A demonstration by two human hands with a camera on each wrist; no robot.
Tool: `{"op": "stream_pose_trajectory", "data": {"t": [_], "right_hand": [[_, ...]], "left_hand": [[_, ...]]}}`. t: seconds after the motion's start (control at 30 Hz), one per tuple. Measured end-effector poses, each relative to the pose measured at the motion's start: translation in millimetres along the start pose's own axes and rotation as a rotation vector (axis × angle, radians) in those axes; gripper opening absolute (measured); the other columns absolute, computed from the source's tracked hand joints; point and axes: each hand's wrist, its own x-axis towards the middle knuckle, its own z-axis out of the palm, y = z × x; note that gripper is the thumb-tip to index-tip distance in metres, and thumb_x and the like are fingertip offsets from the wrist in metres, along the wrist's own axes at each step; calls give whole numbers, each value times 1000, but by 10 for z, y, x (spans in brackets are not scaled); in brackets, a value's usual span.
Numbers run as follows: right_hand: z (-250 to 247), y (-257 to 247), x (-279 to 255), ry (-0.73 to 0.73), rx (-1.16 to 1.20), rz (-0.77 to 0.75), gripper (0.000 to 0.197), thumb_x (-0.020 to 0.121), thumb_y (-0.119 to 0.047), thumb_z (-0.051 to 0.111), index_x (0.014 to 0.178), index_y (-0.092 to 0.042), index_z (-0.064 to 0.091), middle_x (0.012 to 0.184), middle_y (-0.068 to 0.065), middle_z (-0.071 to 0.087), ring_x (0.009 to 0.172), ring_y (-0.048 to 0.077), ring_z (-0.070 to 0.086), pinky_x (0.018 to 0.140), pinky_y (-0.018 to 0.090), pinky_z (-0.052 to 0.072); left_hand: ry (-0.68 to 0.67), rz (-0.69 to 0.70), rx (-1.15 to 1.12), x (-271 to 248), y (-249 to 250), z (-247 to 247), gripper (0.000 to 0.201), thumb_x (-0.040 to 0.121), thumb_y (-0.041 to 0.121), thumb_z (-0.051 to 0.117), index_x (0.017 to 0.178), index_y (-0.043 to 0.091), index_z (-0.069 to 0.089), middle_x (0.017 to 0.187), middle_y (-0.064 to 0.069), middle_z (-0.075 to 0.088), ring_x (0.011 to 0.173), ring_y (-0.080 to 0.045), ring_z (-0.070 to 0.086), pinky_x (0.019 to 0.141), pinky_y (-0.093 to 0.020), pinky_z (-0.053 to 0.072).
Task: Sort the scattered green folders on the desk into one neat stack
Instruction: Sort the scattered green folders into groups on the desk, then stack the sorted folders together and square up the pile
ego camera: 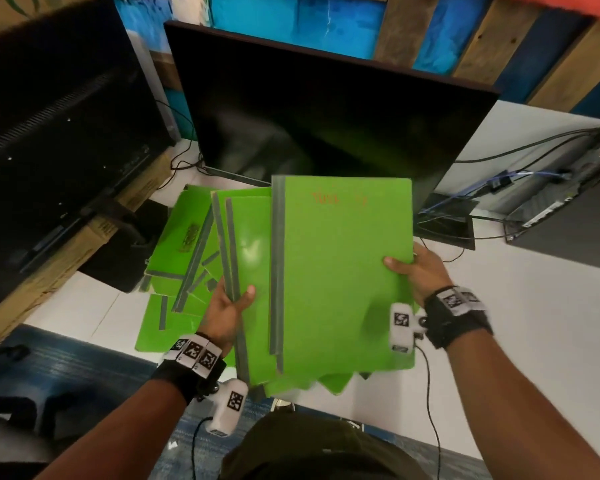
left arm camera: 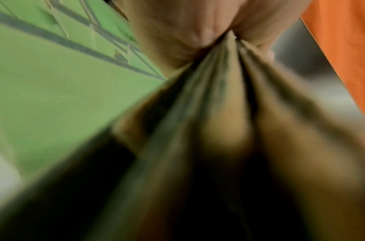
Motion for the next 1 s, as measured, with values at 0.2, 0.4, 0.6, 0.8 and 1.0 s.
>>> {"op": "stream_pose_trajectory", "data": {"t": [0.2, 0.4, 0.6, 0.8, 1.0], "right_hand": [[56, 473, -90, 72, -182, 28, 50, 79, -21, 73, 127, -23, 56, 116, 0, 68, 105, 24, 64, 97, 46, 48], [16, 698, -290, 65, -84, 113, 68, 89, -23, 62, 148, -29, 28, 145, -3, 43, 130, 24, 44, 104, 38, 34], [-102, 891, -307, 43, 12, 145, 71, 84, -12, 67, 145, -30, 35, 134, -6, 52, 115, 16, 52, 99, 32, 39], [-246, 1114, -254, 91, 228, 296, 99, 36, -45, 93, 123, -8, 62, 111, 14, 70, 106, 36, 65, 100, 52, 45], [-371, 1032, -394, 135, 291, 214, 47, 78, -33, 71, 119, -14, 59, 111, 12, 69, 92, 27, 68, 70, 36, 57]], "left_hand": [[-140, -34, 10, -213, -119, 252, 34, 91, 13, 60, 122, 21, 50, 113, 0, 65, 110, -12, 59, 103, -34, 41], [-238, -58, 96, -240, -187, 387, 56, 87, 43, 52, 136, 19, 40, 134, -2, 55, 128, -17, 47, 112, -38, 33], [-238, -160, 165, -148, -206, 480, 107, 75, 84, 35, 151, 11, 22, 157, -5, 27, 145, -20, 26, 120, -39, 17], [-326, -202, 188, -160, -122, 673, 84, 93, 38, 53, 153, 14, 0, 158, -5, 23, 145, -21, 23, 114, -30, 18], [-368, -109, 337, -139, -141, 904, 99, 85, 57, 57, 153, 11, 1, 160, -5, 17, 146, -19, 20, 120, -34, 15]]}}
